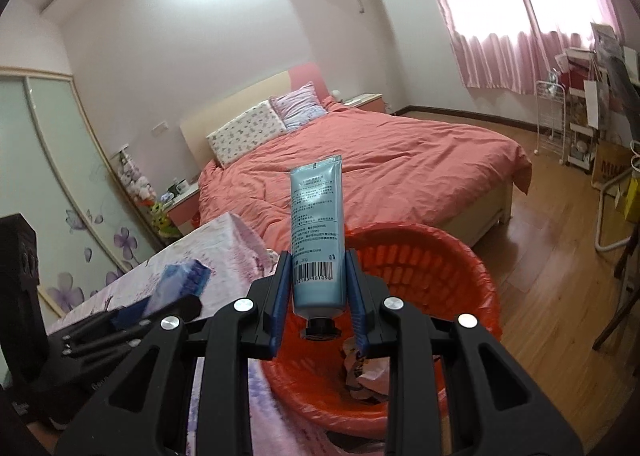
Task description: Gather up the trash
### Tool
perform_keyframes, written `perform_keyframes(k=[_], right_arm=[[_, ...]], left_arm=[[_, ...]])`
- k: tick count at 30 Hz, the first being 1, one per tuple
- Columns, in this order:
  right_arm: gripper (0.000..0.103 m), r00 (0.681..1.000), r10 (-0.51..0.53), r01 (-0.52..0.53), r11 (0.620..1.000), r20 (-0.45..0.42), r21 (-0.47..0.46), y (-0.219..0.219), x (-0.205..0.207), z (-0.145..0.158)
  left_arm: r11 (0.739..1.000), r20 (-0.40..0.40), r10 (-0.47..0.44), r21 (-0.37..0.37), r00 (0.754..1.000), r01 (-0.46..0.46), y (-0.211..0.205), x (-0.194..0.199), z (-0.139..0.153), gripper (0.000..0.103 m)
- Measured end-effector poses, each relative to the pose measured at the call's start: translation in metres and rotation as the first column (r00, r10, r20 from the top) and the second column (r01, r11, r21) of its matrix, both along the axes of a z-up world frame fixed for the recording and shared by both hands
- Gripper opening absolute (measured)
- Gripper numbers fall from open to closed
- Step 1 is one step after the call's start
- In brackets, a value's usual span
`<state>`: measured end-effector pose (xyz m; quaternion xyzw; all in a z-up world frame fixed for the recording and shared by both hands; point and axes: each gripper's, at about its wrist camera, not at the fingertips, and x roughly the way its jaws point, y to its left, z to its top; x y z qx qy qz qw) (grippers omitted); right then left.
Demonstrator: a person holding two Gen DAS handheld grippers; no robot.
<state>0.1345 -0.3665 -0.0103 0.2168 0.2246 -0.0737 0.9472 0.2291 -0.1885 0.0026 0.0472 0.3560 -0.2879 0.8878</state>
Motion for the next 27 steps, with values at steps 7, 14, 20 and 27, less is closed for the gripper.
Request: perform_keyframes(k=[7,14,20,27], right_arm=[[0.028,0.999,-0.021,0.023,0.998,-0.026,0.062,-0.023,0.014,-0.015],[0.056,0.998,-0.053,0.055,0.996,-0.025,0.066,-0.035,0.006,-0.023],[0.076,0.994,-0.106,0.106,0.994,-0.015,-0.01,-0.027,-0.013,-0.015],[0.101,0.984,-0.178,0.176,0.97,0.003,-0.167,0.002,-0.037,0.003]], left_arm=[[0.999,-0.044,-0.036,0.029,0.998,0.037,-0.042,0.017,-0.027,0.052],[0.997,-0.072,-0.008,0.082,0.997,0.014,-0.048,0.028,-0.052,0.065],[0.992,-0.057,0.063,0.109,0.996,-0.057,-0.012,0.023,-0.049,0.077],[0.98,0.043,0.16,0.113,0.986,-0.164,0.046,-0.012,-0.02,0.092]])
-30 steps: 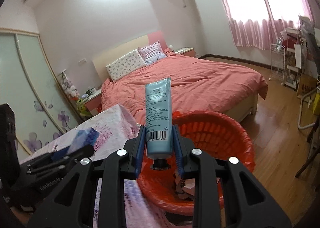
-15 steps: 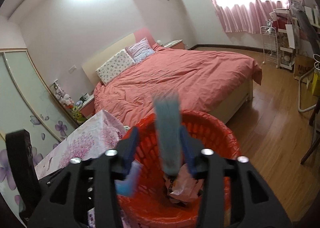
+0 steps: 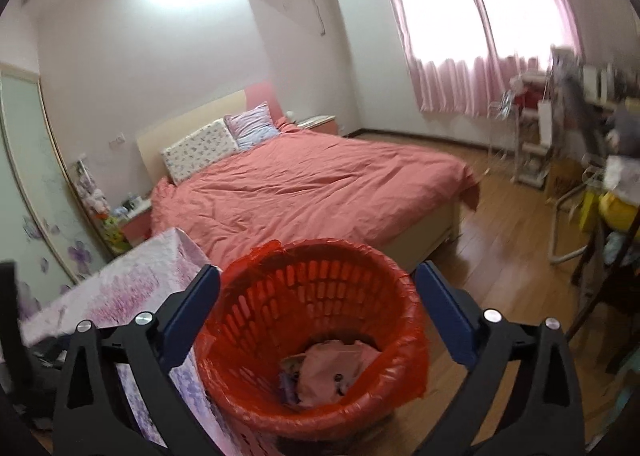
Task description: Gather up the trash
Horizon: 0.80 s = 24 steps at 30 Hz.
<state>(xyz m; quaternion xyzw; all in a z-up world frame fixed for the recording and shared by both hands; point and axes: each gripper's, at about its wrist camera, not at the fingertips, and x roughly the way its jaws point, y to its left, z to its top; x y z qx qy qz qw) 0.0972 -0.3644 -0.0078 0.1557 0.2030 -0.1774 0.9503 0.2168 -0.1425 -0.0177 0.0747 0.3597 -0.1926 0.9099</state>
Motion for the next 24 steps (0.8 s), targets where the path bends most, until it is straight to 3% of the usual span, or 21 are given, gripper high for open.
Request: perform_keyframes(k=[8,16,24], right_arm=[[0.101,1.0,-0.015,0.015,0.982,-0.001,-0.188,0.047,-0.037,0.005],[0.101,0.999,-0.01,0.017,0.978,0.034,-0.207,0.078,-0.072,0.008],[0.101,1.0,-0.008,0.011,0.974,0.011,-0.225,0.102,-0.084,0.002]], left_arm=[[0.995,0.1,0.097,-0.018,0.99,-0.096,0.063,-0.061,0.02,0.099],[0.974,0.164,0.225,-0.071,0.96,-0.216,0.113,-0.124,0.016,0.099],[0.955,0.222,0.296,-0.079,0.929,-0.286,0.132,-0.169,0.015,0.099]])
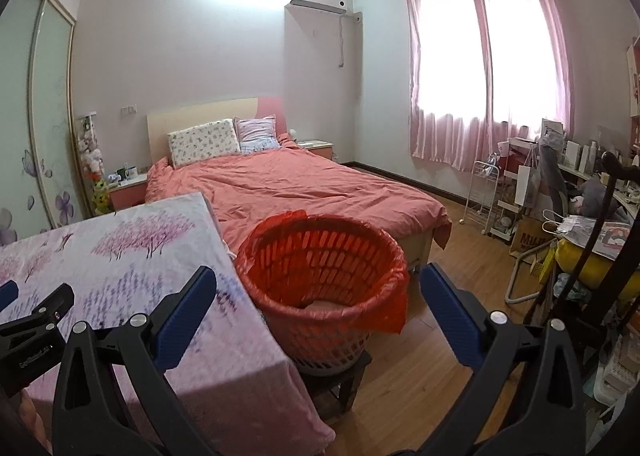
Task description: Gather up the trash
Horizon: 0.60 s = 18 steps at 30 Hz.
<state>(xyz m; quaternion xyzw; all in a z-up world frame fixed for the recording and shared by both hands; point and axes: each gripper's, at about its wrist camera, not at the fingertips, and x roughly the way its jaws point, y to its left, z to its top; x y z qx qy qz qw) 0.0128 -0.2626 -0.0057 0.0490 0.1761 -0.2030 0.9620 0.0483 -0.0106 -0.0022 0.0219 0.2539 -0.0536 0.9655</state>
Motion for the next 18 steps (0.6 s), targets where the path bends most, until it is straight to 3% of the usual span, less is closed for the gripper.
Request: perform_keyframes(k=[18], right_arm=[[0.101,0.997,-0.045,0.046,0.999,-0.06,0.008,0.022,-0.019,-0.014]], left_arm=[[0.993,0.005,0.12,-0.017,0.993,-0.12,0.022,-0.042,-0.006,0.099]])
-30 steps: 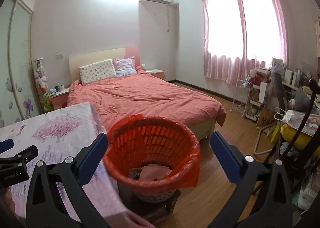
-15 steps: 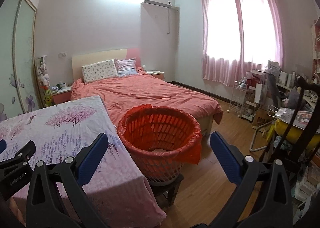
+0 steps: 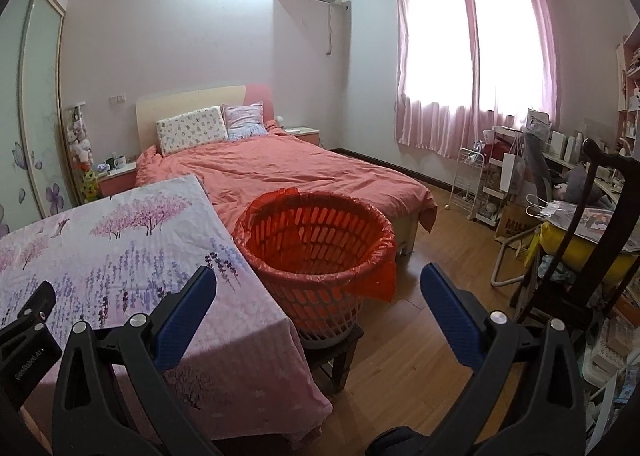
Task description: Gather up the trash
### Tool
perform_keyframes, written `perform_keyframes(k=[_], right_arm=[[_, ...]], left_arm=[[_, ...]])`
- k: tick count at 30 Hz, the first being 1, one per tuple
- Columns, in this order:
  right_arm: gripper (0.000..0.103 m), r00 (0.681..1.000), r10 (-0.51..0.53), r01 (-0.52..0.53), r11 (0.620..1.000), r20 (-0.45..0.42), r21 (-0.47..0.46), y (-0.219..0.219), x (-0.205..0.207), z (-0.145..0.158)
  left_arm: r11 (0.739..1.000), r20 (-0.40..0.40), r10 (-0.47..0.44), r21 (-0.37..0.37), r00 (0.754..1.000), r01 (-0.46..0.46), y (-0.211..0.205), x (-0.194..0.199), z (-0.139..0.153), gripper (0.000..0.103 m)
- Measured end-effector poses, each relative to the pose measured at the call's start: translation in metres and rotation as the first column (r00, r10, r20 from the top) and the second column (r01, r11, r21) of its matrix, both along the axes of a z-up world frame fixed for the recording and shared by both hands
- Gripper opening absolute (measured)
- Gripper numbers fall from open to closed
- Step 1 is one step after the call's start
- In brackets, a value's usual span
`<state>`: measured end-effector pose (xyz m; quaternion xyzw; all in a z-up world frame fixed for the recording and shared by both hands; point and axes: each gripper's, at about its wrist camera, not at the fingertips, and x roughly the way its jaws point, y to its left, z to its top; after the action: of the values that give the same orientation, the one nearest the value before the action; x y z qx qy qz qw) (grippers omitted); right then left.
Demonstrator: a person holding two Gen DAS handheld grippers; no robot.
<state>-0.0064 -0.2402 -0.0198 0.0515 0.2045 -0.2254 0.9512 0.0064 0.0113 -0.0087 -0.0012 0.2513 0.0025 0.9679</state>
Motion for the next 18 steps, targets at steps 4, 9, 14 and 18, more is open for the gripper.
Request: perform_keyframes(k=[4,9,14,18], right_arm=[[0.101,1.0,0.005,-0.005,1.0,-0.017,0.003,0.005,-0.002,-0.001],[0.101,1.0,0.0,0.0,1.0,-0.03,0.004,0.006,-0.005,-0.001],[0.101,0.999,0.004,-0.004,1.0,-0.041,0.016,0.005,-0.006,-0.002],[0.101,0.999,0.011,-0.01,1.0,-0.05,0.027,0.005,-0.007,-0.002]], left_arm=[[1.0,-0.005,0.008,-0.007,1.0,-0.008,0.004,-0.003,-0.002,0.099],[1.0,-0.004,0.014,-0.014,1.0,-0.015,0.007,-0.007,-0.002,0.099],[1.0,0.007,0.012,-0.015,1.0,-0.012,0.007,-0.011,0.001,0.099],[1.0,0.007,0.006,-0.02,1.0,-0.006,0.007,-0.013,0.002,0.099]])
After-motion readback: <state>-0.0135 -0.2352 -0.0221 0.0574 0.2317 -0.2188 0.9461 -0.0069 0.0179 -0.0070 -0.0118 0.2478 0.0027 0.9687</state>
